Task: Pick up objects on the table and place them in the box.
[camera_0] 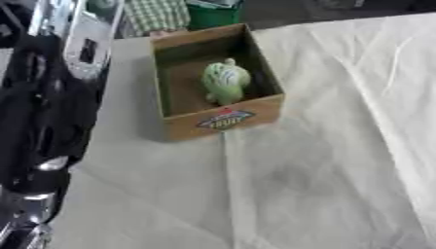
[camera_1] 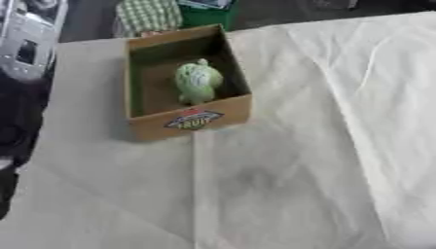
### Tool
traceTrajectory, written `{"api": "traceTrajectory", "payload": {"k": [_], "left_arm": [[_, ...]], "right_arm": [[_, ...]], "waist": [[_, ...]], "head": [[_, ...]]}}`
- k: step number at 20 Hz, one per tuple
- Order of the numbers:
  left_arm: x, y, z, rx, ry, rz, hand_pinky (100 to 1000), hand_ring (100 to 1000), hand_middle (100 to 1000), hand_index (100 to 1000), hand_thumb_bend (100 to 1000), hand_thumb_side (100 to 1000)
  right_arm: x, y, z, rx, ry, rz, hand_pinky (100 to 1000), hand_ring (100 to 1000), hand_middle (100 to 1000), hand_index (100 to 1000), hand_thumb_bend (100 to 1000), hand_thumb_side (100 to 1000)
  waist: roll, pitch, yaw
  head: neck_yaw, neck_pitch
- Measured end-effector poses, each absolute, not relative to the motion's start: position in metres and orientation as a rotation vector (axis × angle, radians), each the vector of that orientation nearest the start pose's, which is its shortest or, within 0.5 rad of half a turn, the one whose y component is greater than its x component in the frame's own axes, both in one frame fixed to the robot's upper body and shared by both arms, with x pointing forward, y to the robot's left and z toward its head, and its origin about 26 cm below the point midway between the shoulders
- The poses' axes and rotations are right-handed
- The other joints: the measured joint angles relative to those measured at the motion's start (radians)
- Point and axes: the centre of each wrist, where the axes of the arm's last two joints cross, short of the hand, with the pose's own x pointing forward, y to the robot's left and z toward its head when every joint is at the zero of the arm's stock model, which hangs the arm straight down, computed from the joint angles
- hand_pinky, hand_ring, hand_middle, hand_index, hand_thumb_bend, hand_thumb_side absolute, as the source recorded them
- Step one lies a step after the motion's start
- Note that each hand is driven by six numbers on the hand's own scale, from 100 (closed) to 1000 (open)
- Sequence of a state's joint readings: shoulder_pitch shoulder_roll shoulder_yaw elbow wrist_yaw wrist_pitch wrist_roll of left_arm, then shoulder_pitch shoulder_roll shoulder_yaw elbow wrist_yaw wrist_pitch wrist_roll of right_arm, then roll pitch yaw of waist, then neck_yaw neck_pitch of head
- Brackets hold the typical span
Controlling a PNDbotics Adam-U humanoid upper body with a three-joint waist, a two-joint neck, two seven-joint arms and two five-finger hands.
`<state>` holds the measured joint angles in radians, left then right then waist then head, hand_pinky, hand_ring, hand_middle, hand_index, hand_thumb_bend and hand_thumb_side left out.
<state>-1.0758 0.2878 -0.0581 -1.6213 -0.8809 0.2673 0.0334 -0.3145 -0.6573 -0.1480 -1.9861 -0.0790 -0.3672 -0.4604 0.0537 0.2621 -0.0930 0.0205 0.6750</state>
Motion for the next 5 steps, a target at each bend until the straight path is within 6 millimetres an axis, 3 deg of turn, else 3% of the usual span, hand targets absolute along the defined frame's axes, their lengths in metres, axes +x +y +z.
{"api": "traceTrajectory", "payload": {"k": [5], "left_arm": [[0.345, 0.197, 0.379, -1.279, 3.353, 0.381, 636, 651, 596, 810, 100, 803]], "right_arm": [[0.290, -0.338, 0.259, 0.684, 3.392, -0.049, 814, 671, 708, 863, 100, 562]], "waist": [[-0.011, -0.003, 0.022]], "head": [[-0.021, 0.002]]}}
